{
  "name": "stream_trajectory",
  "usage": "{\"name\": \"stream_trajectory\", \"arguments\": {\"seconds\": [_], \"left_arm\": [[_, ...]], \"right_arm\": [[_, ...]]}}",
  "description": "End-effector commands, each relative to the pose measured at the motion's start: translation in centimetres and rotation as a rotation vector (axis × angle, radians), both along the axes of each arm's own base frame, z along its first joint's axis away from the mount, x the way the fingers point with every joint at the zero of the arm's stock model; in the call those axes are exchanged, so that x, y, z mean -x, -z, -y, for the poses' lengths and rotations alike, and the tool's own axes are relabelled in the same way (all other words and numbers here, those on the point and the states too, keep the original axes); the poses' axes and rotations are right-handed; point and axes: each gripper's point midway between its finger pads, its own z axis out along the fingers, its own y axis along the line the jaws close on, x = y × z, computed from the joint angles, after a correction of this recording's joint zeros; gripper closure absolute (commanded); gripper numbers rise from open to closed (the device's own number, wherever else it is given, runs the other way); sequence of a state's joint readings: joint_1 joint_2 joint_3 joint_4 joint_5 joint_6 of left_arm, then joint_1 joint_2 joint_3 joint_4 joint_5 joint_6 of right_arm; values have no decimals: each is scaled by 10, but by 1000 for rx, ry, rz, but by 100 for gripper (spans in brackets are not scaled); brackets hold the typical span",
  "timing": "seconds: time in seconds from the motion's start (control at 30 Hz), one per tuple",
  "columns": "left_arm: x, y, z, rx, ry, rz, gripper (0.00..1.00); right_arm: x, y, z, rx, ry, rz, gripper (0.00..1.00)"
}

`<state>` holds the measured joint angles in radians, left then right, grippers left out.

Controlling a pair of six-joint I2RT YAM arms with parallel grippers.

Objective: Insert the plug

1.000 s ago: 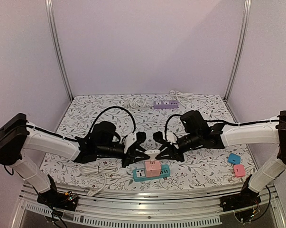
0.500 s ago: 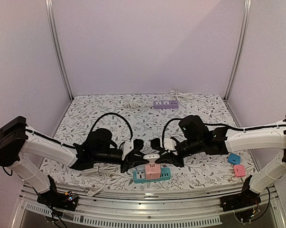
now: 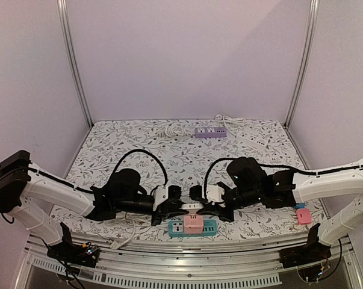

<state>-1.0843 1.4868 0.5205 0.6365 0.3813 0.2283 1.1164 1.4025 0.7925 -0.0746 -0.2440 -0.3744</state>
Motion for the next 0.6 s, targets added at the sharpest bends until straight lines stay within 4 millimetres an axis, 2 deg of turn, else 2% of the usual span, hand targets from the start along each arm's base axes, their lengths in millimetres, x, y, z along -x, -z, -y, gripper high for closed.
{"name": "stream_trajectory", "arguments": {"seconds": [0.0, 0.13, 0.33, 0.4, 0.43, 0.57], "left_arm": [[50, 38, -5, -127, 130, -161, 100], [54, 37, -7, -133, 124, -220, 100], [57, 35, -9, -128, 115, -267, 100], [57, 36, -9, -123, 119, -257, 100], [56, 36, -9, -120, 116, -244, 100], [53, 34, -8, -95, 112, -165, 100]], "right_arm": [[26, 60, 18, 185, -3, -71, 100], [36, 60, 16, 178, -6, -98, 100], [40, 58, 20, 161, 25, -133, 89], [39, 54, 19, 141, 37, -130, 66], [39, 53, 19, 137, 41, -133, 57], [40, 54, 23, 116, 68, -160, 36]]}}
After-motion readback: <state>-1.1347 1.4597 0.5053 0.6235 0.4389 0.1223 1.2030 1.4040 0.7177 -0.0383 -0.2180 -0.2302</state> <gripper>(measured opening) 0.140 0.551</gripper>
